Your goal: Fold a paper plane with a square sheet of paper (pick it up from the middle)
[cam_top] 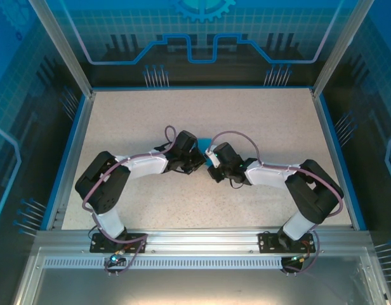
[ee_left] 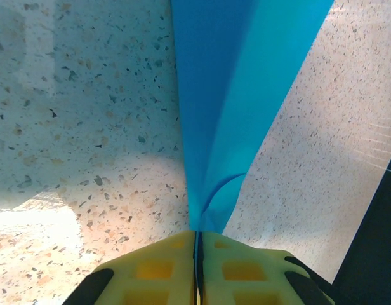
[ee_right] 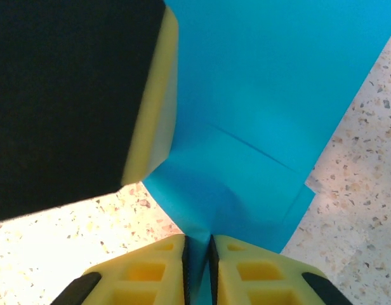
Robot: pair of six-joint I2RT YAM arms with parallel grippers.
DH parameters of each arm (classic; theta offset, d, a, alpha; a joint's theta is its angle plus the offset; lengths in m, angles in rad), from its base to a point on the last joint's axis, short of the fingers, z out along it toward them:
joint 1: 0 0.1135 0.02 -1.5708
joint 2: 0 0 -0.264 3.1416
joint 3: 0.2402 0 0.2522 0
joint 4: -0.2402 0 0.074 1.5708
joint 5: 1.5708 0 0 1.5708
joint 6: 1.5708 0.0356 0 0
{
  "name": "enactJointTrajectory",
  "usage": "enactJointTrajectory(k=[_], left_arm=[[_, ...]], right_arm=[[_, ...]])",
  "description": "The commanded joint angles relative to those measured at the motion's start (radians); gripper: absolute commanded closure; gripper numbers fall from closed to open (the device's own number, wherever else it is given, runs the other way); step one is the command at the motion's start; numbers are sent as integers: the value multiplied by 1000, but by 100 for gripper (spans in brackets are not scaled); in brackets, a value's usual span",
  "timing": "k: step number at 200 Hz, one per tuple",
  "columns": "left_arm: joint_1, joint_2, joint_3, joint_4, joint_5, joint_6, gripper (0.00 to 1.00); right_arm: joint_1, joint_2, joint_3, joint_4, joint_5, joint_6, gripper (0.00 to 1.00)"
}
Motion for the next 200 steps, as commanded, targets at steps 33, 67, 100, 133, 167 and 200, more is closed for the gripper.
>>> enactJointTrajectory(k=[33,67,100,133,167,200], left_arm=[[57,-116,-75,-20,18,-1,72],[105,-195,-147,-12,7,27,57],[134,-280,-209,12,-2,90,46],[139,-370,-267,36,-27,188,33],[138,-436,-318,69,-10,276,27],[135,-399,-305,88,45,291,31]], right_arm=[[7,13,0,-9,-101,2,91],[6,30,11,-14,-179,14,90],[5,41,18,-9,-233,30,88],[1,46,38,-19,-277,40,86],[-10,54,50,-17,-322,48,86],[-10,67,57,-17,-331,46,84]])
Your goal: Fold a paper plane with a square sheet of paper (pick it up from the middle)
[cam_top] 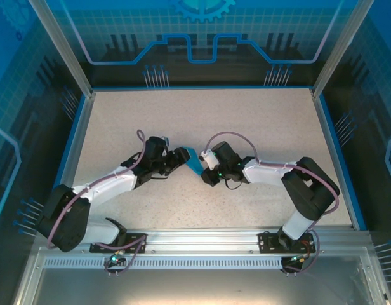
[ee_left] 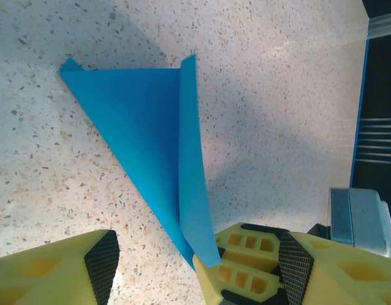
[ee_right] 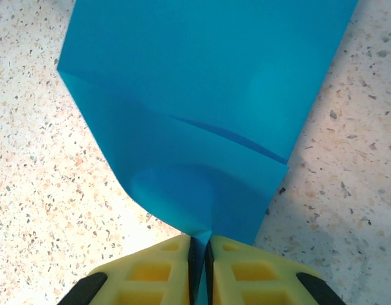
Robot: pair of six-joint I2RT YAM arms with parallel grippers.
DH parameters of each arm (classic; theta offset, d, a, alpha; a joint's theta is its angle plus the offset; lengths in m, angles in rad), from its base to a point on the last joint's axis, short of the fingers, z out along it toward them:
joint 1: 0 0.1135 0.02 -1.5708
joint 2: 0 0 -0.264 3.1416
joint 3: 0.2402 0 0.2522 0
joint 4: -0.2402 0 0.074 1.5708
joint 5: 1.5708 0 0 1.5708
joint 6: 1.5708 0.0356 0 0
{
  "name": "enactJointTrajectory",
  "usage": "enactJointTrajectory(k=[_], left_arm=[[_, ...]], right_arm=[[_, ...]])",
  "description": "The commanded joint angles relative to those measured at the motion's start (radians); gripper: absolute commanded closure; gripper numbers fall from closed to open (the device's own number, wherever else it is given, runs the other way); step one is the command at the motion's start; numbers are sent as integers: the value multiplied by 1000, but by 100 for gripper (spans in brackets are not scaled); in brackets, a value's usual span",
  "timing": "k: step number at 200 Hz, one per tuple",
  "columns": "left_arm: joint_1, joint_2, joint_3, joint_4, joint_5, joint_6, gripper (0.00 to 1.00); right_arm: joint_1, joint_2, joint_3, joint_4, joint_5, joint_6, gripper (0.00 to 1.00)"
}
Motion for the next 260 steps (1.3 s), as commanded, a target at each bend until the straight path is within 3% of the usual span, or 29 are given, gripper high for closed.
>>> enactJointTrajectory(k=[1,90,160,198,236,260], left_arm=[[4,22,5,32,46,49,32],[-4,200,138,-72,65,-79,51],[-6,243,156,-112,50,-193,86],[-5,241,164,-132,39,-230,100],[-6,241,189,-175,28,-253,100],[-5,242,204,-201,26,-253,100]], right_arm=[[-7,25,24,-10,-37,11,84],[16,45,39,-6,19,-7,82],[57,25,26,16,120,-40,78],[88,-20,-9,63,198,-57,70],[136,-58,-31,112,300,-106,45],[166,-43,-32,148,325,-158,40]])
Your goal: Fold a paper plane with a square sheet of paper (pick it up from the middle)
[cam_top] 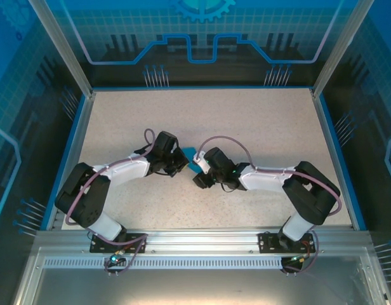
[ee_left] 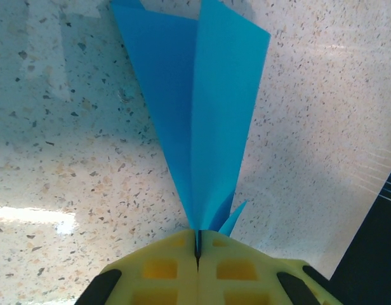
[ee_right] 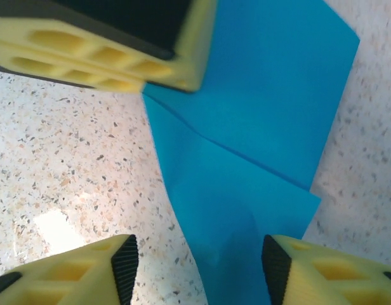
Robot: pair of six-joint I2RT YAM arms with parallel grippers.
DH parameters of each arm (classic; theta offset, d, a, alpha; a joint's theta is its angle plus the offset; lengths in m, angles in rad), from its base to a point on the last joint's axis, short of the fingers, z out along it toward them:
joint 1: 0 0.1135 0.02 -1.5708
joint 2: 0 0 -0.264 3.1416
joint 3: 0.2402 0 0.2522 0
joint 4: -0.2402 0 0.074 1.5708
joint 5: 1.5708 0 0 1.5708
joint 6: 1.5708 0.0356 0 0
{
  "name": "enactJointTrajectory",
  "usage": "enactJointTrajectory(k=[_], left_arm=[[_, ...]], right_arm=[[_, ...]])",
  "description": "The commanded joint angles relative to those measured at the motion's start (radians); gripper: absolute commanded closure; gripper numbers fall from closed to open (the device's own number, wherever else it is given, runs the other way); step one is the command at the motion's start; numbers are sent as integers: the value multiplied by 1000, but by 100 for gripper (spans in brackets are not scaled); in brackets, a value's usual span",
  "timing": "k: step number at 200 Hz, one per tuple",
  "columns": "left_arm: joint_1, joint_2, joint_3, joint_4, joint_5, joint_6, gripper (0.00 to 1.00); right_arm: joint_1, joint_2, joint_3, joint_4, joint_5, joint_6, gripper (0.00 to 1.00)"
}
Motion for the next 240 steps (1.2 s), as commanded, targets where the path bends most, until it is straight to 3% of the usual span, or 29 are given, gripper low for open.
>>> enactJointTrajectory(k=[1,29,108,153,175,201,240], left_arm=[[-3,8,38,-60,-10,-14,100],[-3,7,38,-69,-11,-14,100],[-4,1,36,-78,-7,-12,100],[-3,-8,33,-82,-8,-10,100],[-2,-21,33,-89,-20,-3,90],[3,-42,30,-102,-42,9,84],[8,-27,25,-102,-43,21,88]], right_arm=[[35,-8,-15,67,61,-66,40],[37,25,-14,102,62,-88,41],[8,116,21,174,33,-105,56],[-13,133,34,166,-41,-76,78],[-33,125,22,164,-103,-50,82],[-52,130,16,157,-176,-13,80],[-73,119,11,158,-266,19,71]])
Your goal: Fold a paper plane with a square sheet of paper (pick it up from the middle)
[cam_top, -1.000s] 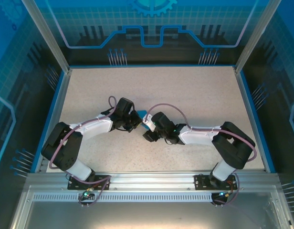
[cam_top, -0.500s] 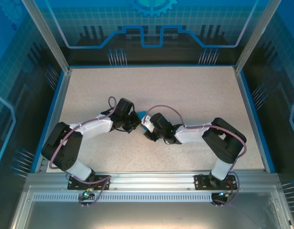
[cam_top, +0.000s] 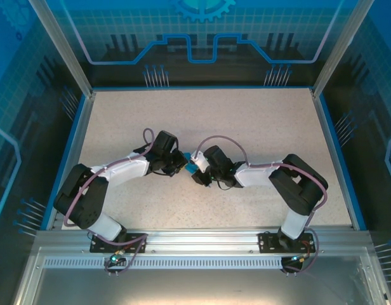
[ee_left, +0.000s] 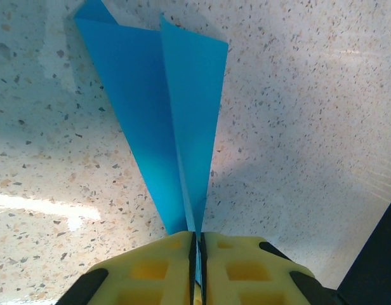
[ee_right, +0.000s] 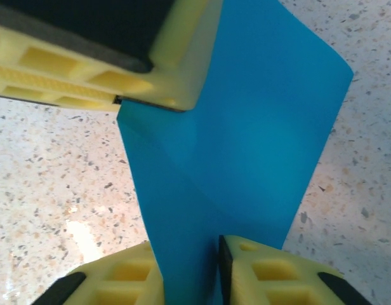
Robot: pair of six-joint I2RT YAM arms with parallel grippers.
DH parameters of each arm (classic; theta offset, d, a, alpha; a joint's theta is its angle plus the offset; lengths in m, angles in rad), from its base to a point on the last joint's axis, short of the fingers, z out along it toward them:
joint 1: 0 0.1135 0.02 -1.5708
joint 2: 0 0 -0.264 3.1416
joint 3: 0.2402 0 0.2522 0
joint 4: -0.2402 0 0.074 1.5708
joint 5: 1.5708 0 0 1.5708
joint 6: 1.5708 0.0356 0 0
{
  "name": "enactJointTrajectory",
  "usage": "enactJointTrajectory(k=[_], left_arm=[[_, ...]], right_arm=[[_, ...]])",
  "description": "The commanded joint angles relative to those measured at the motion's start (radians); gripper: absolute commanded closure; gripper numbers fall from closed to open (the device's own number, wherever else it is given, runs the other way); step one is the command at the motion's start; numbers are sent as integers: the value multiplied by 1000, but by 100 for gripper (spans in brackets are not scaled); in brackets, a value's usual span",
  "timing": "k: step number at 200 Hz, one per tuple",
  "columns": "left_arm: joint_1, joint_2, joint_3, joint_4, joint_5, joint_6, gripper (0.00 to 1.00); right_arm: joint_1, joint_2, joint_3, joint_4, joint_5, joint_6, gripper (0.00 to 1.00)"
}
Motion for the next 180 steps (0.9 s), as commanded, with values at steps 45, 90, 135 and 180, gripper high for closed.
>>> enactJointTrajectory(k=[45,90,135,180], left_arm=[[9,21,22,-31,-18,23,91],[9,26,27,-37,-19,25,91],[10,5,39,-59,-31,41,88],[12,-73,19,-61,-78,85,56]], right_arm=[[-26,-39,-9,21,-102,48,70],[-29,-35,-22,30,-106,64,71],[-51,2,-12,31,-144,100,86],[-101,44,25,28,-301,209,94]])
